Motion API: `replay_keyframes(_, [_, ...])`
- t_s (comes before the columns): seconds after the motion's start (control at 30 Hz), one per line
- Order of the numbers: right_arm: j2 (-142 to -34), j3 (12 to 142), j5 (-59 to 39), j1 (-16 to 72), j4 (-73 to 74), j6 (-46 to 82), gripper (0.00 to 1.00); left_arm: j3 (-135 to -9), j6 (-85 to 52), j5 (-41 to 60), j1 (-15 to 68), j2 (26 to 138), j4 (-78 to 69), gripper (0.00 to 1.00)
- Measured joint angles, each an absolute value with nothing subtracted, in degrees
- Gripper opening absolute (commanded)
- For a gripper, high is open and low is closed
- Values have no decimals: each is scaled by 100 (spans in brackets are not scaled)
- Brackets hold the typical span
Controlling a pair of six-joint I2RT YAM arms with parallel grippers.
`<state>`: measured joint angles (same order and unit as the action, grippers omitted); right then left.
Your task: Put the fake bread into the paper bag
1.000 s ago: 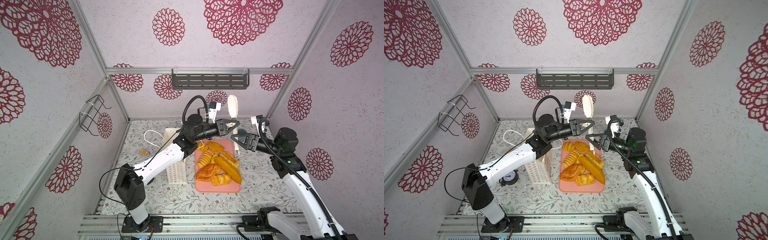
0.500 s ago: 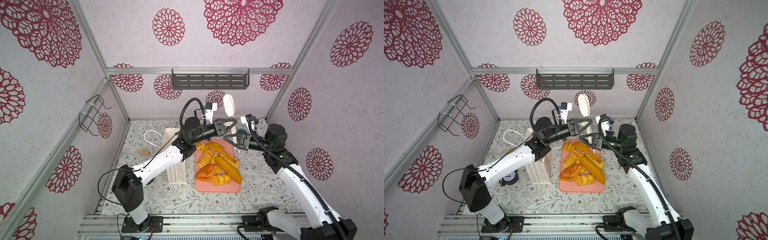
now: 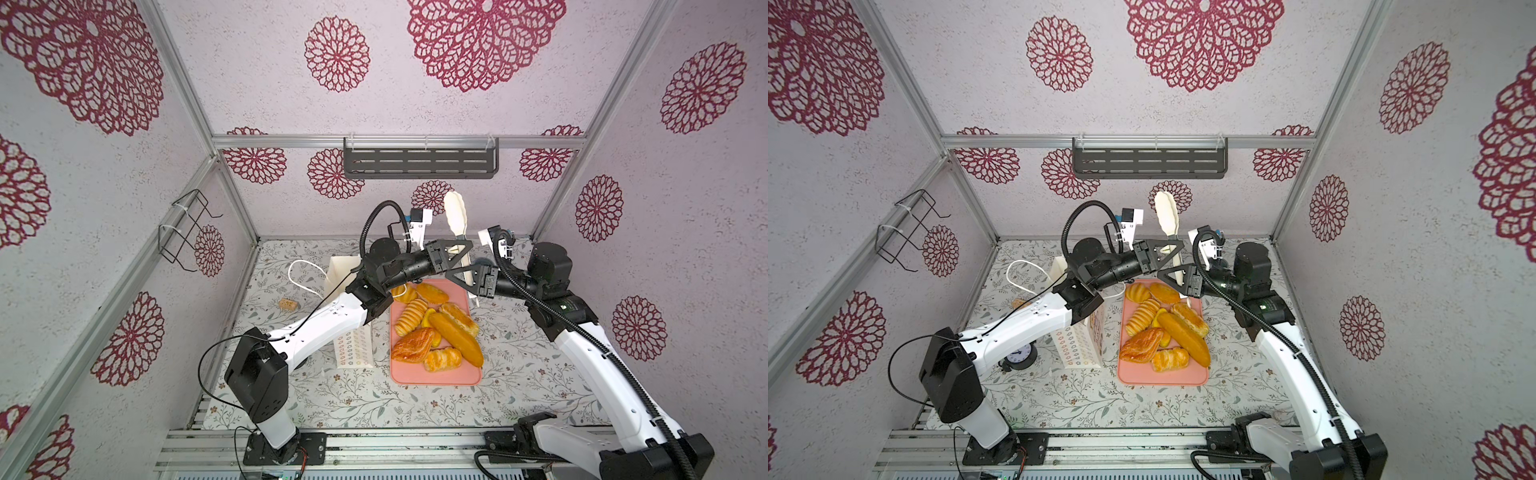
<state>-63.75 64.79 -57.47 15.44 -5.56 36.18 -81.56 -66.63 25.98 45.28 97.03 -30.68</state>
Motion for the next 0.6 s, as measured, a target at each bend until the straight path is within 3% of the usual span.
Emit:
replay_keyframes(0.03, [-6375,6499,-5743,1549,-604,3577,19,-8156,-6674,2598,4528,9703,-3070,32])
replay_keyframes(0.1, [-6375,6547,-5680,1555,-742,3520,16,-8156,-6676,2596,4528,9703,-3083,73])
replay_keyframes(0.17, [-6375,6567,-5540,1553,-989,3430,15,-8156,-6663,2582,4528,9695,-3076,96])
replay_keyframes(0.37, [-6351,6766,-4939,1559,-2091,2928,18,-8149,-6340,2204,4523,9345,-2287,97])
replay_keyframes(0.53, [-6263,7328,-3887,1562,-3326,2477,18,-8101,-5881,1706,4521,8648,-1214,97])
replay_keyframes(0.6, [-6263,7518,-3468,1555,-3774,2327,25,-8152,-5594,1409,4521,8298,-585,97])
